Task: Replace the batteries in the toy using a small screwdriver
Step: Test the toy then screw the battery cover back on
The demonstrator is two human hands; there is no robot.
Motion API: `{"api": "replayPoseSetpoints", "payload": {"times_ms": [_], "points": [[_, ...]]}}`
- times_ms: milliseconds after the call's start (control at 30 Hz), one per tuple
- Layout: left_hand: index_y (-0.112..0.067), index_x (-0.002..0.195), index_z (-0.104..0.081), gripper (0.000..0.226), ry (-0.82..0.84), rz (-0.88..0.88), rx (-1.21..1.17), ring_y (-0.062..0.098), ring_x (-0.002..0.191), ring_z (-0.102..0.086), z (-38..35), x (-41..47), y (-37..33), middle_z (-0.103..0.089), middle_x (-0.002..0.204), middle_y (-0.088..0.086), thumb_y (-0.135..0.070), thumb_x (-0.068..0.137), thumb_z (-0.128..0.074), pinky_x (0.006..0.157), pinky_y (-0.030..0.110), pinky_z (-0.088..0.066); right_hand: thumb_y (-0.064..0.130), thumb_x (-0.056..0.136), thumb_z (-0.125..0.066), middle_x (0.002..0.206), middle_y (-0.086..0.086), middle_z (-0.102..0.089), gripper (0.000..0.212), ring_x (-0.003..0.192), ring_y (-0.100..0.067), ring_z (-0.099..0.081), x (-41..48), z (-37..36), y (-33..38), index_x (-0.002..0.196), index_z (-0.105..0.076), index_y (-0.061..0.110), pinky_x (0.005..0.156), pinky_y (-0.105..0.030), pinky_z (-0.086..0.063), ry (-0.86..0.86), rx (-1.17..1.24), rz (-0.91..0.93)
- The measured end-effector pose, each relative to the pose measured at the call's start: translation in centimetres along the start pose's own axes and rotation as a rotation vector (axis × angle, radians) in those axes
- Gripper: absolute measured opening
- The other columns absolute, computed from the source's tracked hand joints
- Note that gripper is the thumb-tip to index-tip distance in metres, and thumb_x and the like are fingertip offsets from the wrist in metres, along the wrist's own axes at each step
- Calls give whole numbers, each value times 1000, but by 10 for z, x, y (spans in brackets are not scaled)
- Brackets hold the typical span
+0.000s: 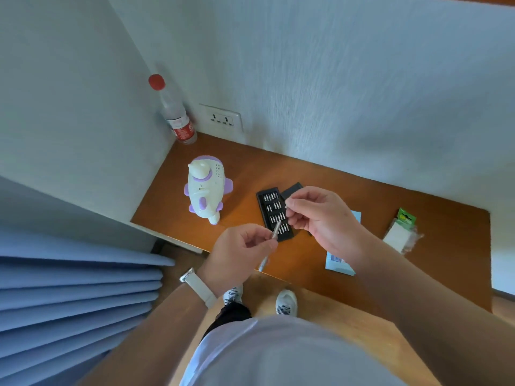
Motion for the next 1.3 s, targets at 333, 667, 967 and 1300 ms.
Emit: {"api": "replayPoseSetpoints", "payload": {"times_ms": [333,667,967,1300], "points": [[-13,95,-74,6,-165,341,-397,14,75,-73,-12,47,58,-77,81,2,-18,93,-71,77,34,-63,10,93,-64,85,-8,-76,7,75,-17,-71,64,22,-29,95,-70,7,71,-27,-55,5,-377,-64],[-15,97,-71,9,-309,533,-529,15,84,-76,-22,108,107,-78,93,4,-17,89,-76,65,22,-60,12,90,-63,88,-9,-73,8,83,-23,-69,128,29,-71,88,-70,16,80,-42,-58,-48,-738,-149],[-25,90,-70,9,-310,424,-151,11,81,-69,-23,135,108,-73,92,-5,-32,89,-75,58,21,-47,19,94,-60,86,2,-68,10,77,-11,-64,143,22,-87,91,-69,17,61,-23,-46,-28,-821,-160],[-22,94,-64,15,-305,393,-6,7,72,-61,-25,145,109,-65,88,-7,-35,91,-71,52,19,-41,19,95,-60,92,0,-70,11,84,-17,-69,150,15,-92,91,-69,18,78,-39,-61,-5,-881,-112]]}}
Point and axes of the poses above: each hand's wrist, its own x-axis towards the middle knuckle, its own z-axis out of the back of the hand, y = z × x, the point moved 6 cm from there along x, towards the middle knuckle
